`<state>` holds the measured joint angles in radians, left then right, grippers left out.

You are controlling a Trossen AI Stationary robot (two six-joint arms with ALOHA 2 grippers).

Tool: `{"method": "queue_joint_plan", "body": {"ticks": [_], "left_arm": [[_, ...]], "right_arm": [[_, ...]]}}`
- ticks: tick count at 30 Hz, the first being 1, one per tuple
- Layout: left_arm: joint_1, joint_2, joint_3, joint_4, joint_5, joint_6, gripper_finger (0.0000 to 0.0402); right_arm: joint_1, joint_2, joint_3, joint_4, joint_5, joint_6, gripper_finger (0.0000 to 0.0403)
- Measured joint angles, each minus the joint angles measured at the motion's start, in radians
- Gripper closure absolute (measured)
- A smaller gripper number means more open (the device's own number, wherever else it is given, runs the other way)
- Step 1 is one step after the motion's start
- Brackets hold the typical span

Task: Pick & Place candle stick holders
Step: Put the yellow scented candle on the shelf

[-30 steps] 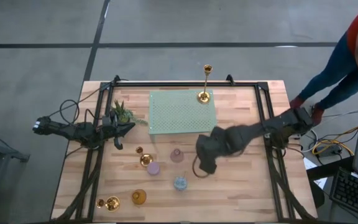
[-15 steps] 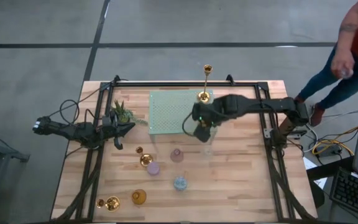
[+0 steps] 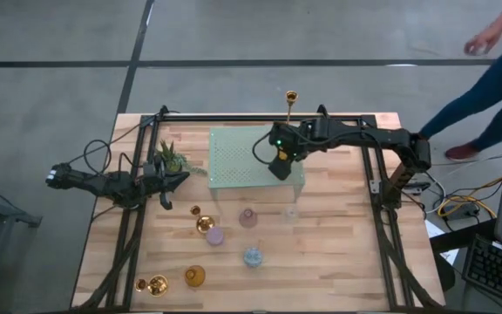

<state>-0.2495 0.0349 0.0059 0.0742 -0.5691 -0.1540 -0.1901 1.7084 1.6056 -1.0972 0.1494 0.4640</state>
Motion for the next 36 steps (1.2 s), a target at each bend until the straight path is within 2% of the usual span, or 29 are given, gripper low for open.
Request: {"method": "queue_joint_plan", "body": {"ticks": [9, 22, 36], "left_arm": [[0.0, 0.0, 0.0, 0.0, 0.0, 0.0, 0.0399], [0.0, 0.0, 0.0, 0.0, 0.0, 0.0, 0.0399], [0.0, 0.0, 0.0, 0.0, 0.0, 0.0, 0.0399]], "right_arm": [[-0.035, 0.0, -0.013, 0.004, 0.007, 0.012, 0.0093], [-0.053, 0.005, -0.044, 0.016, 0.008, 0.009, 0.0077], [-0.053, -0.013, -0.044, 0.002, 0.006, -0.007, 0.0035]]}}
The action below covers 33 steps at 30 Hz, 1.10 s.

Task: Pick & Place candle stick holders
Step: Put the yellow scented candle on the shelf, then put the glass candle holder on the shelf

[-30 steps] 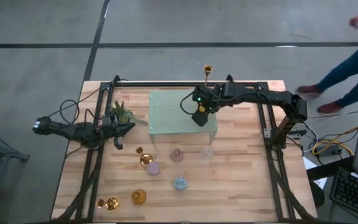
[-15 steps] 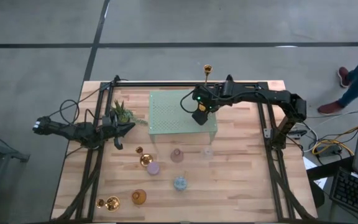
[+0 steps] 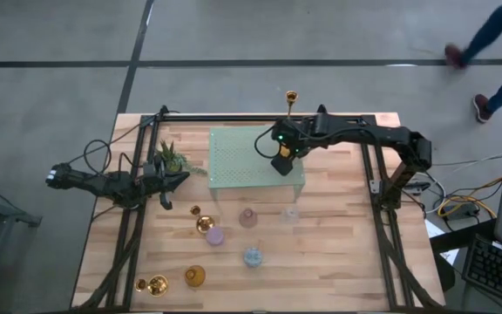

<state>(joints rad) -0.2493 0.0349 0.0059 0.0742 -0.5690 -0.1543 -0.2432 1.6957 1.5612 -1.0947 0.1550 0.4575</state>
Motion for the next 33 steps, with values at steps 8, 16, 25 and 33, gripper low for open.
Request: {"method": "queue_joint_plan", "body": {"ticks": [8, 16, 25, 33], "left_arm": [[0.0, 0.0, 0.0, 0.0, 0.0, 0.0, 0.0399], [0.0, 0.0, 0.0, 0.0, 0.0, 0.0, 0.0399], [0.0, 0.0, 0.0, 0.0, 0.0, 0.0, 0.0399], [0.0, 0.0, 0.0, 0.0, 0.0, 0.0, 0.0399]], "right_arm": [[0.001, -0.048, 0.065, -0.056, -0.007, -0.008, 0.0035], [0.098, -0.112, 0.092, -0.104, -0.056, 0.0, 0.0035], [0.405, -0.11, 0.058, -0.105, 0.054, 0.141, 0.0035], [0.674, -0.11, -0.085, -0.012, 0.28, 0.427, 0.0035]]}}
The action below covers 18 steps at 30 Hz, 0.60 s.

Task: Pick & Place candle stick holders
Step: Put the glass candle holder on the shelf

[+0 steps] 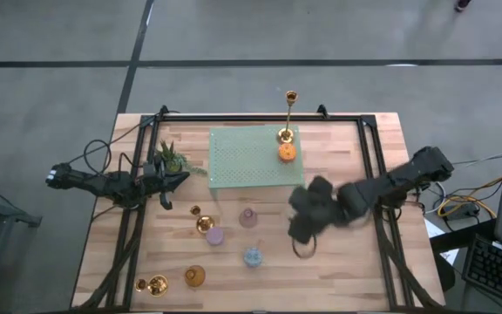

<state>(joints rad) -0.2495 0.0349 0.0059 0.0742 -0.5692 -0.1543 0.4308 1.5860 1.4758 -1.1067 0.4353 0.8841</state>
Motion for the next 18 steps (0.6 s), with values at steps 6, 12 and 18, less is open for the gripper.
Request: {"method": "queue_joint_plan", "body": {"ticks": [6, 12, 18], "left_arm": [[0.0, 0.0, 0.0, 0.0, 0.0, 0.0, 0.0399], [0.0, 0.0, 0.0, 0.0, 0.0, 0.0, 0.0399], [0.0, 0.0, 0.0, 0.0, 0.0, 0.0, 0.0399]], "right_arm": [[0.133, 0.001, -0.193, 0.197, 0.173, 0.175, 0.0035], [0.211, 0.001, -0.417, 0.438, 0.265, 0.288, 0.0035], [0.235, 0.002, -0.612, 0.653, 0.357, 0.333, 0.0035]]}}
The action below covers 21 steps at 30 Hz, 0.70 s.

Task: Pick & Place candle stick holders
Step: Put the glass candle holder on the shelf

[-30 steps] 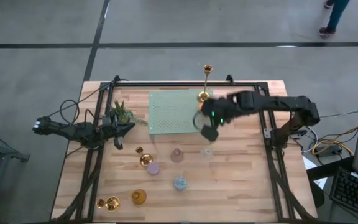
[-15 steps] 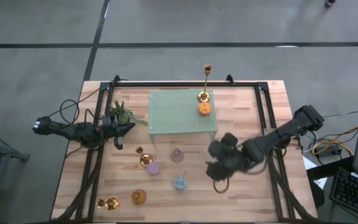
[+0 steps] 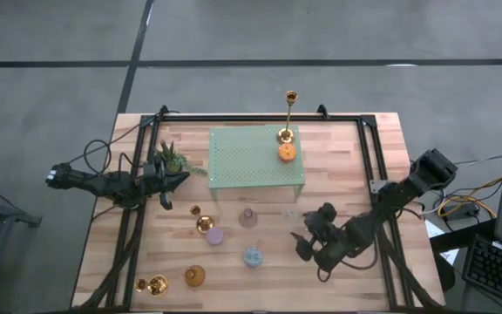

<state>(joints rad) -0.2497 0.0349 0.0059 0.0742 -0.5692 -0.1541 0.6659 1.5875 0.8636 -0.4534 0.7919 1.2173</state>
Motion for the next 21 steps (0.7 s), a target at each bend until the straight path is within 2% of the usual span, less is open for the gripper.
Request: {"method": "queue_joint_plan", "body": {"ticks": [9, 14, 21], "left_arm": [[0.0, 0.0, 0.0, 0.0, 0.0, 0.0, 0.0399], [0.0, 0.0, 0.0, 0.0, 0.0, 0.0, 0.0399], [0.0, 0.001, 0.0, 0.0, 0.0, 0.0, 0.0399]], "right_arm": [[-0.007, 0.0, -0.14, 0.149, 0.146, -0.017, 0.0035], [-0.036, 0.015, -0.169, 0.287, 0.15, -0.108, 0.0035], [-0.061, 0.069, -0.157, 0.321, 0.155, -0.145, 0.0035]]}}
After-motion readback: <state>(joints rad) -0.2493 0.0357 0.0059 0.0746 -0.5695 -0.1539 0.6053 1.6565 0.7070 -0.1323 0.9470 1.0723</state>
